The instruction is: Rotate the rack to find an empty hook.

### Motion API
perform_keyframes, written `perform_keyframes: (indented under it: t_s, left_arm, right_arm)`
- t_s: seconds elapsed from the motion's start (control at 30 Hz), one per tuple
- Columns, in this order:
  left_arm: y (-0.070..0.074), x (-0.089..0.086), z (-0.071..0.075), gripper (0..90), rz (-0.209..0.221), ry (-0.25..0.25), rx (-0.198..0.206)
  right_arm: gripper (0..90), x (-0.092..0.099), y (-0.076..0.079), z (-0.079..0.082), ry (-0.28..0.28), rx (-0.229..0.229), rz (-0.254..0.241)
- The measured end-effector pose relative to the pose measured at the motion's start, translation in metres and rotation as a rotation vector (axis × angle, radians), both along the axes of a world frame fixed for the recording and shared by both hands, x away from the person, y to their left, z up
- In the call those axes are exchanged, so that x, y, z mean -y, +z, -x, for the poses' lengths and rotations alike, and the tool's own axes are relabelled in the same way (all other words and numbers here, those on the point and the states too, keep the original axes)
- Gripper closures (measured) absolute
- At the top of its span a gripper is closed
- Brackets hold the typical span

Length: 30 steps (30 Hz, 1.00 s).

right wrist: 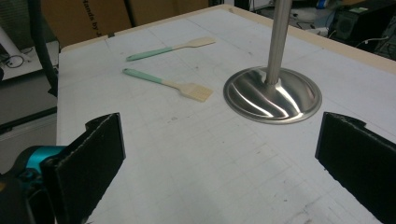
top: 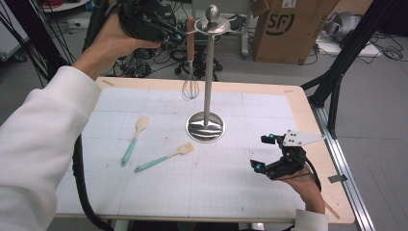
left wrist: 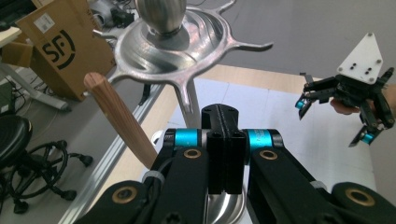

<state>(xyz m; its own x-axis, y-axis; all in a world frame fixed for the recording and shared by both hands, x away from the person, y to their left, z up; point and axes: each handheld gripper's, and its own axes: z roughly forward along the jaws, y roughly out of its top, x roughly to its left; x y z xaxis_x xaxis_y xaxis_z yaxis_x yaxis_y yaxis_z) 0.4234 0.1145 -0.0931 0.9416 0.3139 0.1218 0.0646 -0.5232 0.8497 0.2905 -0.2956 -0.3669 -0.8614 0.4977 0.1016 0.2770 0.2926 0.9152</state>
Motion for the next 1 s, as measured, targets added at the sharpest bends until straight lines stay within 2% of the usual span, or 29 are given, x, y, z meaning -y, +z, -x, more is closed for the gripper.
perform_keyframes:
  t_s: [0.03, 0.13, 0.27, 0.43, 0.5, 0.57, 0.63, 0.73, 0.83, 1.0]
  left_arm:
    - [0.001, -0.002, 0.002, 89.8, -0.009, -0.002, 0.01]
    - [-0.002, -0.007, 0.009, 89.7, 0.011, 0.001, 0.003]
    - [-0.011, -0.017, 0.015, 87.9, -0.015, -0.002, -0.006]
    - [-0.02, -0.026, 0.027, 83.2, -0.009, 0.003, 0.014]
    - [-0.024, -0.029, 0.032, 77.8, -0.011, 0.028, 0.025]
    - [-0.028, -0.033, 0.035, 73.2, 0.011, 0.034, 0.021]
    - [-0.033, -0.037, 0.039, 67.6, 0.007, 0.045, 0.024]
    - [-0.04, -0.042, 0.046, 54.0, 0.019, 0.072, 0.025]
    - [-0.048, -0.047, 0.051, 40.9, -0.002, 0.055, 0.022]
    - [-0.064, -0.057, 0.055, 22.1, 0.01, 0.047, 0.014]
  right_arm:
    - [0.2, 0.0, 0.0, 0.0, -0.001, -0.001, 0.0]
    - [0.3, 0.001, -0.001, 0.0, -0.01, -0.005, 0.003]
    - [0.2, 0.002, -0.001, 0.0, -0.015, -0.007, 0.001]
    - [0.3, 0.002, 0.0, 0.001, -0.016, -0.004, -0.003]
    - [0.2, 0.003, 0.0, 0.001, -0.015, -0.003, -0.003]
    - [0.2, 0.003, 0.001, 0.002, -0.017, -0.001, -0.008]
    - [0.2, 0.003, 0.001, 0.002, -0.018, 0.001, -0.01]
    - [0.2, 0.003, 0.001, 0.002, -0.018, 0.0, -0.008]
    - [0.3, 0.002, 0.001, 0.002, -0.016, -0.001, -0.006]
    - [0.3, 0.002, 0.001, 0.002, -0.015, -0.001, 0.0]
